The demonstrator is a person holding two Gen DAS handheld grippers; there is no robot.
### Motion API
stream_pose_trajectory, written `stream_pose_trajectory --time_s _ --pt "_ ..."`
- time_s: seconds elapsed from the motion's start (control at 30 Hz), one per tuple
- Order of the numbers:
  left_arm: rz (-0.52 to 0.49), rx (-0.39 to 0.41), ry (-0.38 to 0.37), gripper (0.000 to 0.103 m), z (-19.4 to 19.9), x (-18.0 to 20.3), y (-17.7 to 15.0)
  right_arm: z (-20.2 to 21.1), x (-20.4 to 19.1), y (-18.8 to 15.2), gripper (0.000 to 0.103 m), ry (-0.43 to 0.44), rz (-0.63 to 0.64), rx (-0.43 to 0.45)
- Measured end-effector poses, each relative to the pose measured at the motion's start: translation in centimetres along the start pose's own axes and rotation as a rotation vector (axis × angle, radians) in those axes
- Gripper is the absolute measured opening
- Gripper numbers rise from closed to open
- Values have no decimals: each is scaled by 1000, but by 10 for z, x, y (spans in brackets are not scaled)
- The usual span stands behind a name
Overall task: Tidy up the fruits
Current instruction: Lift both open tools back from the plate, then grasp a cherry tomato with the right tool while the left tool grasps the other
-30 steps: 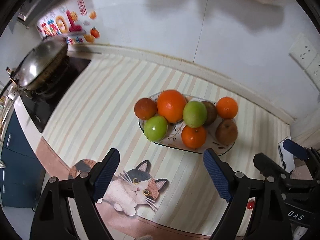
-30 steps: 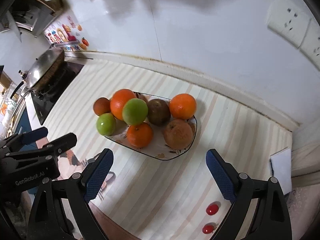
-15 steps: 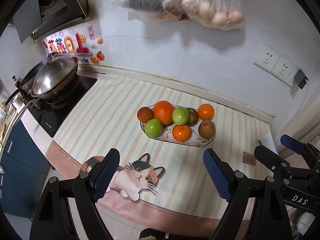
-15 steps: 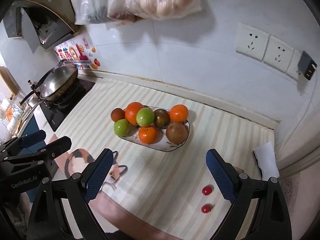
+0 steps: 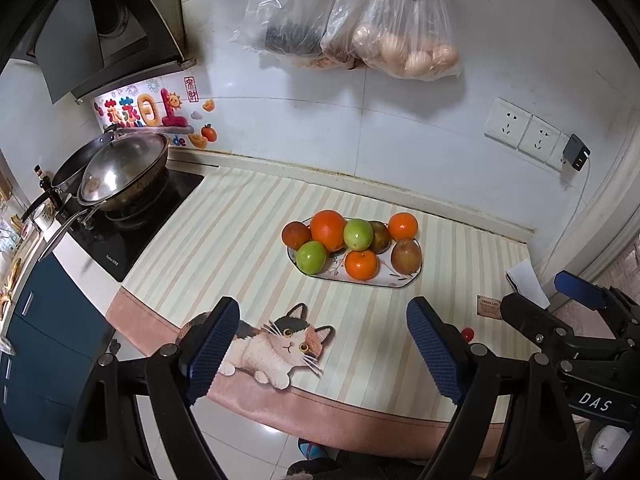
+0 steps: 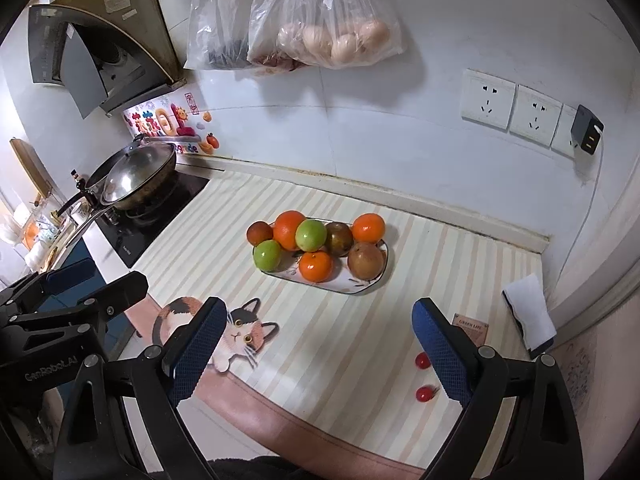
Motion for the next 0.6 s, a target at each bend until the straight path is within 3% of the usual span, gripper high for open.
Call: stream_pose_trajectory --time_s 0.33,0.6 --pt "1 -37 -10 86 -8 7 -13 -13 16 -9 99 39 -89 -43" --pt "-74 -123 -18 86 -60 41 -32 -51 104 -48 99 -83 -253 -145"
Point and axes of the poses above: each gripper's, at about its wrist camera, not at the fingertips, and z roughly against the way its jaws point, x to its right, y to its top, the point moved 9 cm from there along -z, roughly the way its jaws point, and after that the axes turned 11 degrees about x, right-handed, at the moved point
